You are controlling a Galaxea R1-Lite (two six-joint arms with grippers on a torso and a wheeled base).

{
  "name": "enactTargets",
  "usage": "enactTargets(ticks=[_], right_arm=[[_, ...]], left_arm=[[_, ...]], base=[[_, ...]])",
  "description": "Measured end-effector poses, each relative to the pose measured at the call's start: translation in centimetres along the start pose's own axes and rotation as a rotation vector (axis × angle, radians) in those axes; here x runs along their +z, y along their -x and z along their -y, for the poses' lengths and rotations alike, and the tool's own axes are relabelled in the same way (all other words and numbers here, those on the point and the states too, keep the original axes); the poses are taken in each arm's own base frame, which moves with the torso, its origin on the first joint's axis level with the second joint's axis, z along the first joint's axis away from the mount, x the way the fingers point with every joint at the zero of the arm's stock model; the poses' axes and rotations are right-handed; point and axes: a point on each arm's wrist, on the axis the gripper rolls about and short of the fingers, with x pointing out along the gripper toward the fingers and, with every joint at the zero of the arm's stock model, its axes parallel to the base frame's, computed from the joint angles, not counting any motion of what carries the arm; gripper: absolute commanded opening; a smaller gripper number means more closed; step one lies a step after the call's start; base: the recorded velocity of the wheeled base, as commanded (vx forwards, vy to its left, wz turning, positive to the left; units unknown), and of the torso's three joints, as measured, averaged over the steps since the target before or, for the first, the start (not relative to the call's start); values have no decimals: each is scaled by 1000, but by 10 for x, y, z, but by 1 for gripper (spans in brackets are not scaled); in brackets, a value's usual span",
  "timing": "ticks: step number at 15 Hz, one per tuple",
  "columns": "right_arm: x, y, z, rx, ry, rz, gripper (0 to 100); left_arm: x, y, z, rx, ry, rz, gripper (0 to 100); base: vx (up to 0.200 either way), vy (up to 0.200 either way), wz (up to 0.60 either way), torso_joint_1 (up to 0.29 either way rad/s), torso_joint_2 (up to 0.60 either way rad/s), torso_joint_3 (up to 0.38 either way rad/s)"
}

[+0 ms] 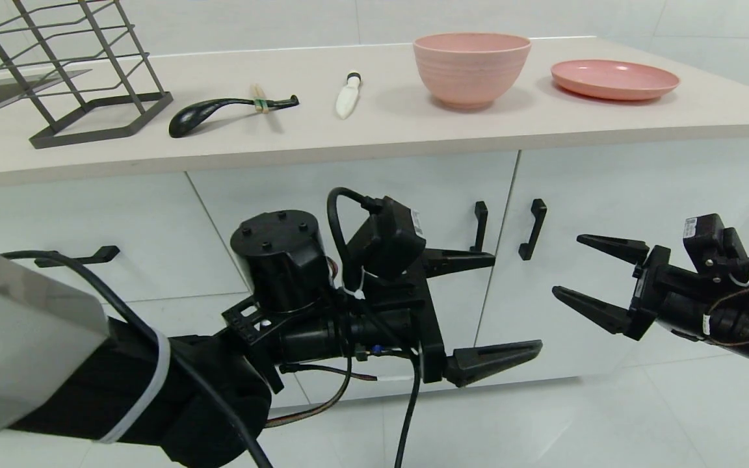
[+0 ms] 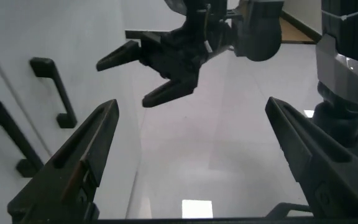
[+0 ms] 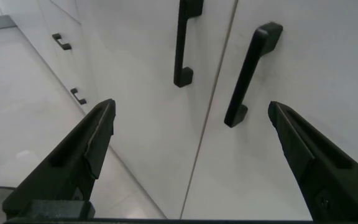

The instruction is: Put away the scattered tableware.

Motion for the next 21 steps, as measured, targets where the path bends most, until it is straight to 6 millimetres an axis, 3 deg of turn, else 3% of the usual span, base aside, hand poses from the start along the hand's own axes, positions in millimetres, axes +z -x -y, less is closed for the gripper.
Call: enactTargets(ticks=[4, 11, 15, 17, 21], right_arm=[[-2, 3, 3, -8, 1, -7, 100], [-4, 2, 3, -3, 2, -9, 100], [-3, 0, 1, 48, 13, 2, 100], [-4, -4, -2, 66, 12, 7, 100], [-4, -17, 6, 74, 32, 31, 100]], left_arm=[[-16, 5, 9, -10, 112, 29, 100], [-29, 21, 28, -10, 94, 74, 100], [-29, 21, 29, 6, 54, 77, 100], [-30, 20, 39, -4, 91, 66, 100], [-29, 18, 44, 23, 107, 71, 100]], base=[[0, -100, 0, 0, 2, -1], [0, -29, 0, 0, 0, 0], [0, 0, 0, 0, 0, 0], [-200, 0, 0, -5, 0, 2], [-50, 0, 0, -1, 1, 1]])
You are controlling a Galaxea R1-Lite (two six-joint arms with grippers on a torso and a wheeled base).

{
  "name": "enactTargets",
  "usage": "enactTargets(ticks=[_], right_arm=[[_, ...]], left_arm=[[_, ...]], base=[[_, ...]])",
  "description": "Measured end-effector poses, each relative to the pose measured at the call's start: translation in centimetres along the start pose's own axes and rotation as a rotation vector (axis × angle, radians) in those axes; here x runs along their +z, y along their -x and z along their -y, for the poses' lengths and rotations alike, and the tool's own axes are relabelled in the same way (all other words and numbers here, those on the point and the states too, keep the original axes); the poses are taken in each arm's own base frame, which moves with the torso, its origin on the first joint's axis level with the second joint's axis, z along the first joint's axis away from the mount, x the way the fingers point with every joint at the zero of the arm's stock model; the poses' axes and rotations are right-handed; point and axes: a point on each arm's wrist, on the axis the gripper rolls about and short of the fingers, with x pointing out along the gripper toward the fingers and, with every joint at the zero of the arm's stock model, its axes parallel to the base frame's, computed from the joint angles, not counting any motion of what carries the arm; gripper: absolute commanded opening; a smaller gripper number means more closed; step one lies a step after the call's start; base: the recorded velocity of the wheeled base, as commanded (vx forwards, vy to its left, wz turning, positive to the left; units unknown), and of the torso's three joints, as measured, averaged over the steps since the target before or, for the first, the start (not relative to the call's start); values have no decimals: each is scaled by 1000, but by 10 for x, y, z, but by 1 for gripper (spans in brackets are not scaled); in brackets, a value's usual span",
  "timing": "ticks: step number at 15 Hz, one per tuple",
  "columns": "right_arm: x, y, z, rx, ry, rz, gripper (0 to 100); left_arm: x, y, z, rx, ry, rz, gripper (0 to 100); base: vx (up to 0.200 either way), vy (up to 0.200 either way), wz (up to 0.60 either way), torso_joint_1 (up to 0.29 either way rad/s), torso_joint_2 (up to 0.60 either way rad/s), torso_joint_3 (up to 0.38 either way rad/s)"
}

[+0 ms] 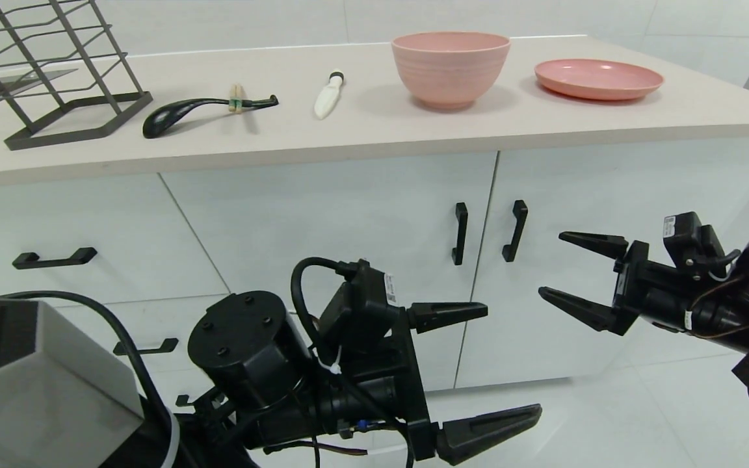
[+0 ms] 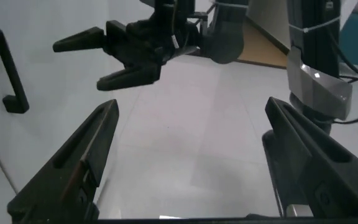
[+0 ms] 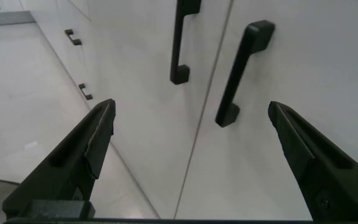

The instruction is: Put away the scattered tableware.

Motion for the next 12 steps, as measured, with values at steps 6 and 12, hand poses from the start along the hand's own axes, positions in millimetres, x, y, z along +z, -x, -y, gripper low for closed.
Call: enactTargets(ticks=[6, 12], right_arm=[[-8, -30, 16, 66, 41, 51, 100], [-27, -54, 33, 73, 57, 69, 100]], left_arm=[[18, -39, -33, 8, -109, 76, 100], [32, -45, -83, 102, -270, 26, 100]], base=[[0, 0, 0, 0, 0, 0], [0, 0, 0, 0, 0, 0]])
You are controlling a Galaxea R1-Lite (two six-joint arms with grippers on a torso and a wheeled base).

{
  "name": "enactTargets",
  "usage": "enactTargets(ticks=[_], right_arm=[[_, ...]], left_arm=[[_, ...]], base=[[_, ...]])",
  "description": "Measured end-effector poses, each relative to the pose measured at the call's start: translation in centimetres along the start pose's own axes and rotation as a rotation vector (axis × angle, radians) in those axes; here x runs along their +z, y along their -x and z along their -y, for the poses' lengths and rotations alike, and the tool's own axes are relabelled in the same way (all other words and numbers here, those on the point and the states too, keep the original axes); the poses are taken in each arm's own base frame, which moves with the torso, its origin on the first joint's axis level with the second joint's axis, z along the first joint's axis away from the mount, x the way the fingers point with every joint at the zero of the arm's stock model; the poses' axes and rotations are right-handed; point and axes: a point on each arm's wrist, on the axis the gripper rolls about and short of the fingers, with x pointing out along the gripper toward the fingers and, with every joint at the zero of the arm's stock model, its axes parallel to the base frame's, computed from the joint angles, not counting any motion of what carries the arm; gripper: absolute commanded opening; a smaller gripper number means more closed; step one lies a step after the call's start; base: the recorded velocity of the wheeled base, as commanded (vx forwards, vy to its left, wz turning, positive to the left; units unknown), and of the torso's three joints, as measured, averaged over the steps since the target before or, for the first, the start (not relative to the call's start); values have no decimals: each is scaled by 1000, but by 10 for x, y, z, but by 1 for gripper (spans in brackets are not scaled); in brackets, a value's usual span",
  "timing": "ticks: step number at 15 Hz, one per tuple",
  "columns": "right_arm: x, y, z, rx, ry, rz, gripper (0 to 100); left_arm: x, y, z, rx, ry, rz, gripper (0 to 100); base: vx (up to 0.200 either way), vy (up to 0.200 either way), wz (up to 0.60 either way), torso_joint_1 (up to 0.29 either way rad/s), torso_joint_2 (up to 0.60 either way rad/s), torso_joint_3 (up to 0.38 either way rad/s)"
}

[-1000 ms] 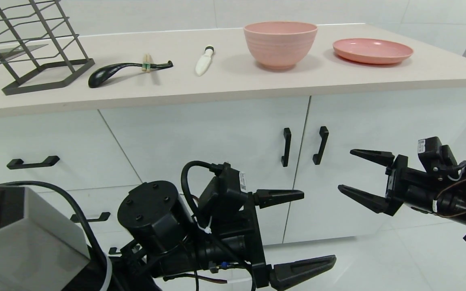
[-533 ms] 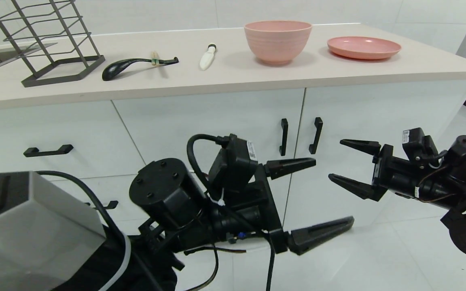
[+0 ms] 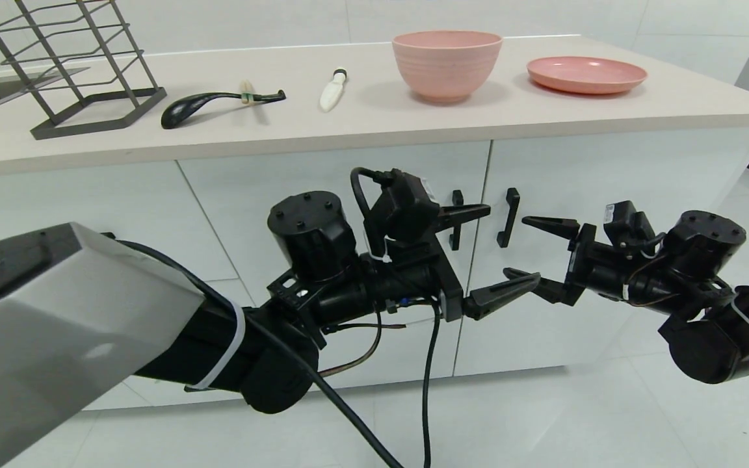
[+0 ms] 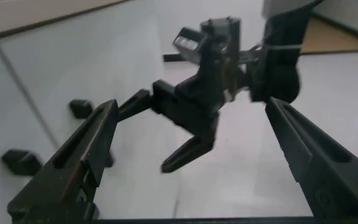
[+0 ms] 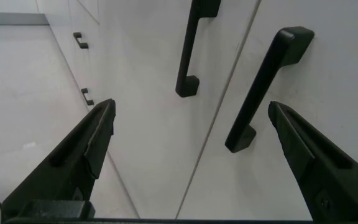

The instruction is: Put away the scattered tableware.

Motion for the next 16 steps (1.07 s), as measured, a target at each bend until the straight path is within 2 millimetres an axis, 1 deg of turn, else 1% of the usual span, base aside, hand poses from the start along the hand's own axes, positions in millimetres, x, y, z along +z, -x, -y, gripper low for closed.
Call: enactTargets(ticks=[3, 4, 5, 7, 8, 12, 15, 16], right_arm=[[-3, -4, 5, -2, 11, 8, 100], [-3, -5, 6, -3, 17, 13, 100], [-3, -6, 7, -2, 20, 14, 100], [-4, -7, 8, 13, 21, 19, 100], [-2, -8, 9, 25, 29, 28, 100], [-3, -15, 17, 30, 49, 48, 100], [-9, -18, 19, 90, 52, 61, 100], [-11, -19, 19, 95, 49, 61, 100]], left_arm=[[-3, 3, -8, 5, -9, -40, 100], [-3, 4, -10, -30, -1, -46, 100], [0, 6, -14, -109, 10, -47, 100], [9, 10, -30, -137, 3, -42, 100], [12, 12, -34, -157, -4, -34, 100], [13, 13, -38, -154, -4, -32, 100], [9, 13, -38, -62, 36, -85, 100], [9, 14, -37, -55, 46, -97, 100]], base=[[0, 0, 0, 0, 0, 0], [0, 0, 0, 0, 0, 0], [0, 0, 0, 0, 0, 0], [0, 0, 0, 0, 0, 0], [0, 0, 0, 0, 0, 0], [0, 0, 0, 0, 0, 0], [0, 0, 0, 0, 0, 0], [0, 0, 0, 0, 0, 0]])
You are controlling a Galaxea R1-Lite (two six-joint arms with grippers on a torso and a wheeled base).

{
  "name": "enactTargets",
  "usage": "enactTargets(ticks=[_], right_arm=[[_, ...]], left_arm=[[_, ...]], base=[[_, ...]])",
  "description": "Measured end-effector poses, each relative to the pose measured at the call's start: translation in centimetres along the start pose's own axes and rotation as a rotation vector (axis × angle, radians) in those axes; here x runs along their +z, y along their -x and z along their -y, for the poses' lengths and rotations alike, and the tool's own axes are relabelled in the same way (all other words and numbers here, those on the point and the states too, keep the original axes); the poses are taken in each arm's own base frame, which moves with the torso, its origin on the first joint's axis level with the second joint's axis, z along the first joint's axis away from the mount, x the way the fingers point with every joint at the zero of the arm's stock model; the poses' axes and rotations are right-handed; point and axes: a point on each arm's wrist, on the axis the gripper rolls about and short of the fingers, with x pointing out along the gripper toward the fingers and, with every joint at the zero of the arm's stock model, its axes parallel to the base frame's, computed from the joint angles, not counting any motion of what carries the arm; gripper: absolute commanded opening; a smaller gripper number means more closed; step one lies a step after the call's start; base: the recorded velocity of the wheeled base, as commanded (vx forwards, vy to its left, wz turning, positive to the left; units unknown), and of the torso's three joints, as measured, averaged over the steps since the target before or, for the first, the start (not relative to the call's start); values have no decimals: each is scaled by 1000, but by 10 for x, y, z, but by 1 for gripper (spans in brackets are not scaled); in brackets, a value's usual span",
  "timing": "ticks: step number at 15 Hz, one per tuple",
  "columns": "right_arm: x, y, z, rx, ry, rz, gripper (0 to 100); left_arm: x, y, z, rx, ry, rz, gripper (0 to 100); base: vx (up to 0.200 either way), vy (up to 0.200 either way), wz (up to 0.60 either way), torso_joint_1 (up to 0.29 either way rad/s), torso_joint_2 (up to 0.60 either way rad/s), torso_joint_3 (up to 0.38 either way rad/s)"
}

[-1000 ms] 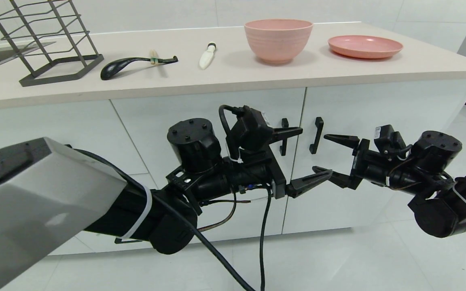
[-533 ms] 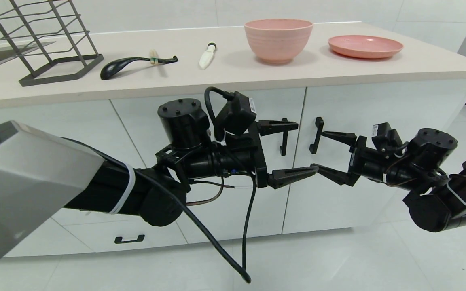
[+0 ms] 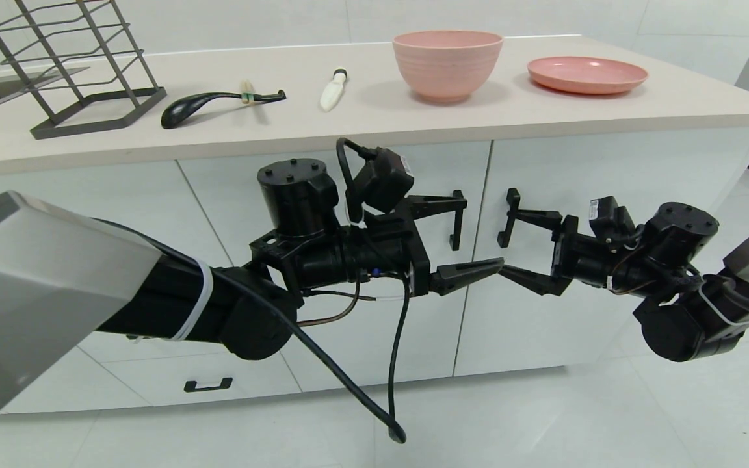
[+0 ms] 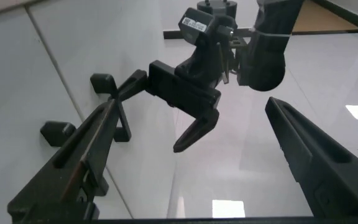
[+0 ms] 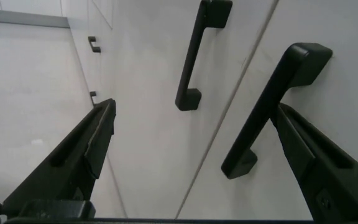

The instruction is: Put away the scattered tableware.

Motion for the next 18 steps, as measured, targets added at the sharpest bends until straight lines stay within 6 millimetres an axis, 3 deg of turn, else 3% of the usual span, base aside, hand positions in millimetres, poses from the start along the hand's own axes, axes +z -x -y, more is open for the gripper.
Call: enactTargets(ticks=[5, 11, 16, 18], right_arm=[[-4, -4, 5, 40, 2, 17, 100], [-13, -11, 11, 84, -3, 36, 100], [-8, -9, 6, 165, -26, 47, 100], [-4, -2, -4, 203, -55, 39, 100]], left_arm=[[4, -9, 14, -43, 33, -19, 100], [8, -11, 14, -45, 94, 12, 100], [0, -14, 12, -34, 100, 7, 100], [-3, -15, 12, -27, 99, 8, 100]], base=[[0, 0, 0, 0, 0, 0], [0, 0, 0, 0, 0, 0], [0, 0, 0, 0, 0, 0], [0, 0, 0, 0, 0, 0]])
